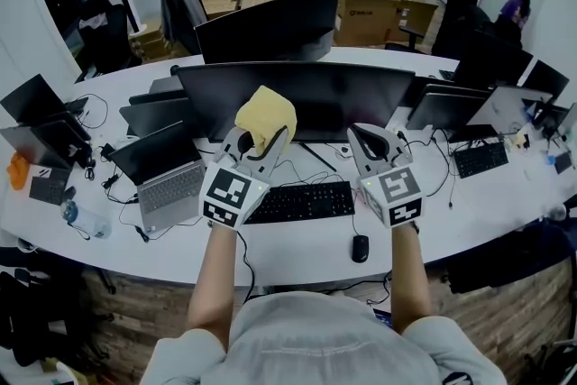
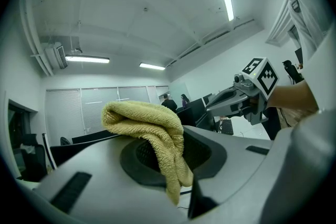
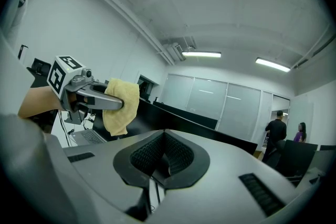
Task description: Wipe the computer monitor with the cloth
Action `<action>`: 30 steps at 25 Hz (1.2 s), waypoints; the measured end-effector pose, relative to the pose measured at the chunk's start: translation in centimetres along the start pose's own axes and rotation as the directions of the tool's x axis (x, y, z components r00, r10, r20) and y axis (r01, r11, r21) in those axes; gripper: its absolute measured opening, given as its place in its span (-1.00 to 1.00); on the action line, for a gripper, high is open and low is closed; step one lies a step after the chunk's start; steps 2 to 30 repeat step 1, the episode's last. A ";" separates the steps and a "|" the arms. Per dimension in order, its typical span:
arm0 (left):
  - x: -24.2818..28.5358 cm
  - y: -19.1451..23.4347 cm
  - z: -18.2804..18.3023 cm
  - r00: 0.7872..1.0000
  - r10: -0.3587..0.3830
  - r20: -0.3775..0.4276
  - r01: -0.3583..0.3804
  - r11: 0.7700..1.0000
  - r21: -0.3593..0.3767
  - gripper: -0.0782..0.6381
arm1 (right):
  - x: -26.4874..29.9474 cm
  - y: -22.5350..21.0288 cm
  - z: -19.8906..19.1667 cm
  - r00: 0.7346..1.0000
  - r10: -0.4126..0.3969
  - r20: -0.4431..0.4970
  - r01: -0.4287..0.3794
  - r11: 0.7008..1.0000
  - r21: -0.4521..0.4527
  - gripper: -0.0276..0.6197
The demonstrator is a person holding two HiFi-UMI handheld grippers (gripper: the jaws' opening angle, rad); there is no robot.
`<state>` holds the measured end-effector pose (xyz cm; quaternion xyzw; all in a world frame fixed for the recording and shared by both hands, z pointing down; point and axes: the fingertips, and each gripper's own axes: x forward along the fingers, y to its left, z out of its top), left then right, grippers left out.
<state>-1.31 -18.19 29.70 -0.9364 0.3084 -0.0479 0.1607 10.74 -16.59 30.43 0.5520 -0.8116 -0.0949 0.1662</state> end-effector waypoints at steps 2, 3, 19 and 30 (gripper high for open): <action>0.0 0.0 -0.1 1.000 0.000 0.000 0.000 1.000 -0.003 -0.55 | 0.0 0.1 -0.1 1.000 0.001 -0.002 -0.001 1.000 0.001 -0.84; 0.0 0.0 -0.1 1.000 0.000 0.000 0.000 1.000 -0.003 -0.55 | 0.0 0.1 -0.1 1.000 0.001 -0.002 -0.001 1.000 0.001 -0.84; 0.0 0.0 -0.1 1.000 0.000 0.000 0.000 1.000 -0.003 -0.55 | 0.0 0.1 -0.1 1.000 0.001 -0.002 -0.001 1.000 0.001 -0.84; 0.0 0.0 -0.1 1.000 0.000 0.000 0.000 1.000 -0.003 -0.55 | 0.0 0.1 -0.1 1.000 0.001 -0.002 -0.001 1.000 0.001 -0.84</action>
